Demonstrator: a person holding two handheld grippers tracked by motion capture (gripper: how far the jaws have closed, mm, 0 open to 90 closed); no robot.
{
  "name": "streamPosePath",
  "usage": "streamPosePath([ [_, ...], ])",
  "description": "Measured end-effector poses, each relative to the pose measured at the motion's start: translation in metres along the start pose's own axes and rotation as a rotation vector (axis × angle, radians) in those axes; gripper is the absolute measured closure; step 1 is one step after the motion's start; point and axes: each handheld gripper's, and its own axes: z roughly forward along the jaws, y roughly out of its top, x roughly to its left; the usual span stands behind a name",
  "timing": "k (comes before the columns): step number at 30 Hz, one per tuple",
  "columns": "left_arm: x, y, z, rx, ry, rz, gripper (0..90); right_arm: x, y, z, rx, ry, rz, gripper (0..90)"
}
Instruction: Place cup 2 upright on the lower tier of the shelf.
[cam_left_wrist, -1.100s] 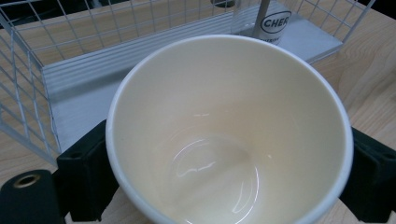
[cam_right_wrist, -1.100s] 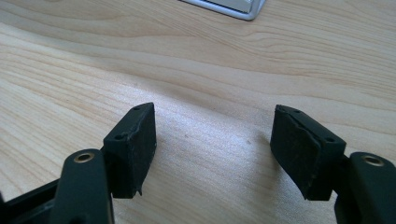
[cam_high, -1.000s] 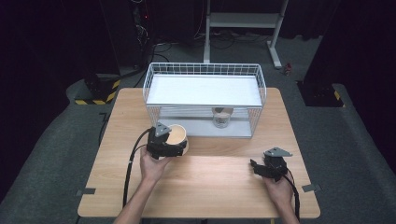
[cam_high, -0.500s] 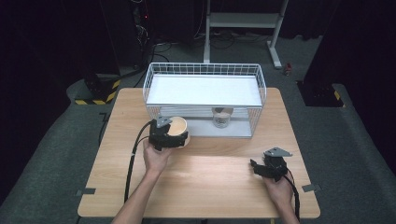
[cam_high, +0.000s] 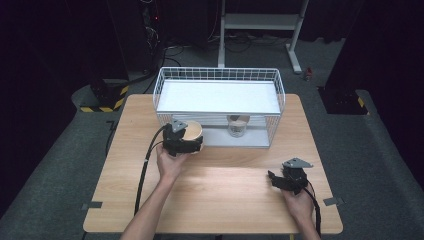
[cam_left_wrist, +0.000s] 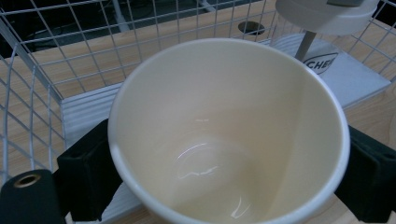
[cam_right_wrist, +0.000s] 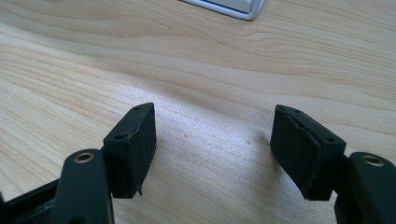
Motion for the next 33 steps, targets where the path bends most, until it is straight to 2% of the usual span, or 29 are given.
streamPosePath([
  [5, -0.001, -0.002, 0.007, -0.001, 0.024, 0.009, 9.9, 0.0, 0.0, 0.0, 0.0, 0.0, 0.0, 31.4],
  [11, -0.001, -0.004, 0.015, -0.01, 0.046, -0.006, 10.9, 0.0, 0.0, 0.0, -0.001, 0.0, -0.003, 31.4],
  [17, -0.002, -0.006, 0.024, -0.007, 0.05, 0.004, 11.0, 0.0, 0.0, 0.0, 0.0, 0.0, 0.0, 31.4],
  [18, -0.001, -0.007, 0.026, -0.017, 0.049, -0.012, 11.0, 0.0, 0.0, 0.0, 0.0, 0.0, 0.0, 31.5],
  [21, 0.0, -0.006, 0.028, -0.026, 0.054, -0.026, 11.0, 0.0, 0.0, 0.0, -0.001, 0.0, -0.003, 31.4],
  [28, 0.001, -0.007, 0.032, -0.049, 0.061, -0.011, 10.9, 0.0, 0.0, 0.0, 0.0, 0.0, 0.0, 31.4],
  [33, 0.001, -0.007, 0.036, -0.071, 0.069, -0.016, 10.9, 0.0, 0.0, 0.0, 0.0, -0.001, 0.001, 31.4],
])
